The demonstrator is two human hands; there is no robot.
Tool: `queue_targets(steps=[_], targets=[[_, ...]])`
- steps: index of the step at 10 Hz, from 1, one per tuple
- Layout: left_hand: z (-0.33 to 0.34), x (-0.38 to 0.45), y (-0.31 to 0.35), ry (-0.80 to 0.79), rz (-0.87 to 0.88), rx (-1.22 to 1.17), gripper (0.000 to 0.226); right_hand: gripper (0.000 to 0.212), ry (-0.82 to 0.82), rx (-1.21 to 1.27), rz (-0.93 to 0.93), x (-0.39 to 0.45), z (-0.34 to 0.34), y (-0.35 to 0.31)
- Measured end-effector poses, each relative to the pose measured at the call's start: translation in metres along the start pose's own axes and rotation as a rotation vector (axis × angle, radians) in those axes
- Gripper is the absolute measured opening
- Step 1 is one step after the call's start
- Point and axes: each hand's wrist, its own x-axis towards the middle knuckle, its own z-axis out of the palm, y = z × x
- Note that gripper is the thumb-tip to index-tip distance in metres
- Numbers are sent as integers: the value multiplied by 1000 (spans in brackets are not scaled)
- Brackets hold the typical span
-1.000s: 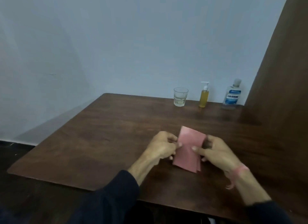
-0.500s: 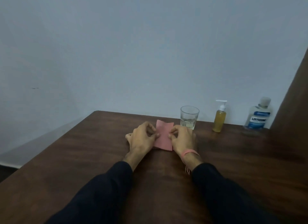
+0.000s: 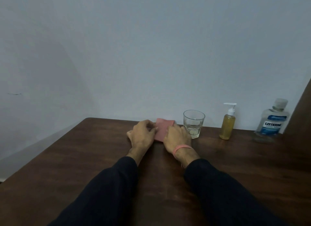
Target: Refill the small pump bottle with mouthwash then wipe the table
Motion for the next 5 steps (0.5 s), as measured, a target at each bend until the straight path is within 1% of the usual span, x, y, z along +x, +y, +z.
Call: queue_targets(steps=[1, 2, 3, 4, 5], targets=[[-10, -17, -1, -9, 34, 4, 18, 48, -18, 34, -6, -14, -9, 2], [-27, -60, 4, -27, 121, 56, 31, 50, 9, 96, -3, -55, -22, 16], [-37, -101, 10, -31, 197, 172, 46, 56, 57, 84, 24, -100, -34, 31], [-56, -185, 28, -20, 348, 335, 70, 77, 107, -72, 136, -185, -61, 67], [-68, -234, 41, 35, 462, 374, 82, 87, 158, -113, 199, -235, -81, 92]])
